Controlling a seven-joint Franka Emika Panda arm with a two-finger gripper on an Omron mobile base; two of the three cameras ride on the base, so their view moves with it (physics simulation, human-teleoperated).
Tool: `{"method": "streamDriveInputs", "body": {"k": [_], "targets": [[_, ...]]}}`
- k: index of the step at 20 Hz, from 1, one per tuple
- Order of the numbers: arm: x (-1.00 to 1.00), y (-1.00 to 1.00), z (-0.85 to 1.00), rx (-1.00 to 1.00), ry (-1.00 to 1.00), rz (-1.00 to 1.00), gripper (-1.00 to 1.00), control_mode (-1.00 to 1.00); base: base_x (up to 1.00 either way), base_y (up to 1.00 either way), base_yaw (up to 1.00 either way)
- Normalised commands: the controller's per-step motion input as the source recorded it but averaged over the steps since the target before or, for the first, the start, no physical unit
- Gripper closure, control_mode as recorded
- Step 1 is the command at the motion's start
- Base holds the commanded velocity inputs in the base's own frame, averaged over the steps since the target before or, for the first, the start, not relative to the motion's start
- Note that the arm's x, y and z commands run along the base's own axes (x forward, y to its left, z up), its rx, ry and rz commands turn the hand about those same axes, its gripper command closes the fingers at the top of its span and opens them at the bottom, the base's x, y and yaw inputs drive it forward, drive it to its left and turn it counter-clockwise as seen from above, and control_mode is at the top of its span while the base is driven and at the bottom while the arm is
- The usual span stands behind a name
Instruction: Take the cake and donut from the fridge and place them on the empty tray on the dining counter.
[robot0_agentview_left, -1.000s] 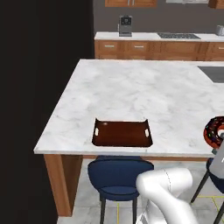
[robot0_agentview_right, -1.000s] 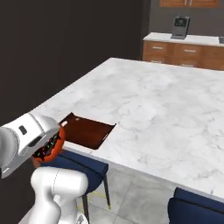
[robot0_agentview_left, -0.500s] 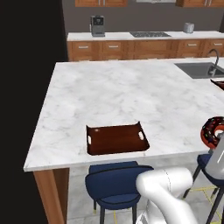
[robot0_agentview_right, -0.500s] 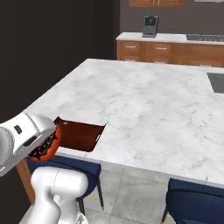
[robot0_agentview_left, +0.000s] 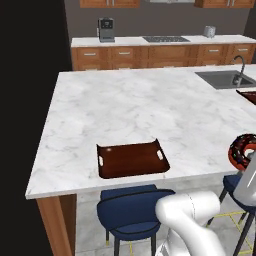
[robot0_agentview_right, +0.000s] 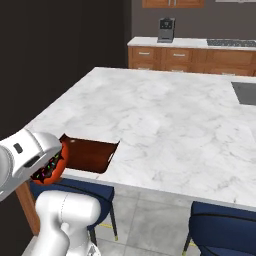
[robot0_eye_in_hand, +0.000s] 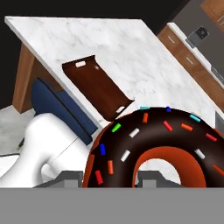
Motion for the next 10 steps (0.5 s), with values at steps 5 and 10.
{"method": "streamDriveInputs", "body": {"k": [5,10], "targets": [[0.13,0.01,0.0,0.0,0.0,-0.01,1.0,-1.0,0.16,0.01,-0.01],[0.43,0.22,0.0,0.0,0.08,0.05,1.0,-1.0,0.0,0.0,0.0]]}}
